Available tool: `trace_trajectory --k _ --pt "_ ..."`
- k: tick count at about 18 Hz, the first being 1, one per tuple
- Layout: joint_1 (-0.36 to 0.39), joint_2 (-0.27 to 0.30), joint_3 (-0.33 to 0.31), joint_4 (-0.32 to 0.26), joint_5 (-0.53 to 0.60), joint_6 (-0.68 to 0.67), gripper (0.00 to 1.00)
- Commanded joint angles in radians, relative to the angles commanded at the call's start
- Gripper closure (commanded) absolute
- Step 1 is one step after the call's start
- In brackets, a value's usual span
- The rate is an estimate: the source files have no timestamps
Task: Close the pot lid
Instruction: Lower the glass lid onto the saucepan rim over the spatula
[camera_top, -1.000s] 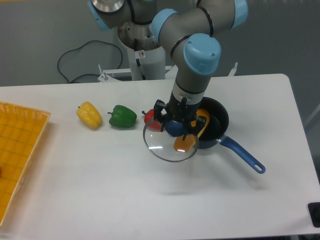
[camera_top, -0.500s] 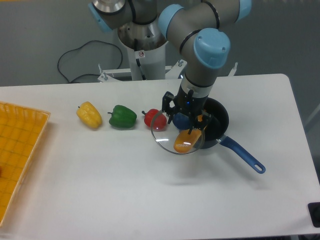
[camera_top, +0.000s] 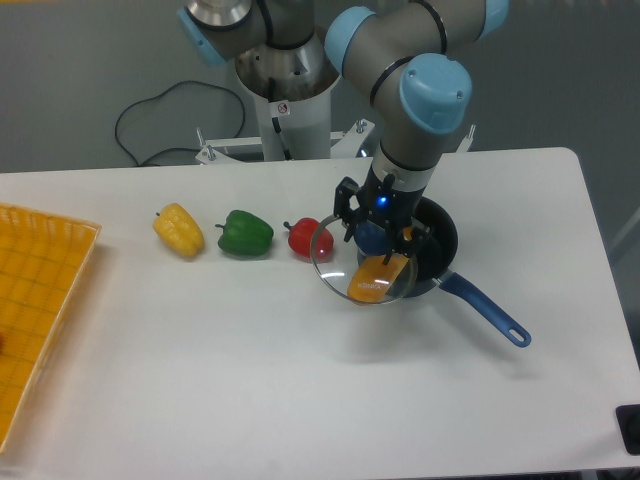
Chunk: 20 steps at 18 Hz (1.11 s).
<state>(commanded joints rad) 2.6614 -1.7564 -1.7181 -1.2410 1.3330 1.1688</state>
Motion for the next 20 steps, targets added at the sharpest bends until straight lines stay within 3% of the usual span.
trace_trajectory --k 9,20 --pt "0.032 0.002 -0.052 0.003 0.0 0.061 0.49" --pt "0.06 -0.002 -0.054 0.0 0.006 0.095 0.49"
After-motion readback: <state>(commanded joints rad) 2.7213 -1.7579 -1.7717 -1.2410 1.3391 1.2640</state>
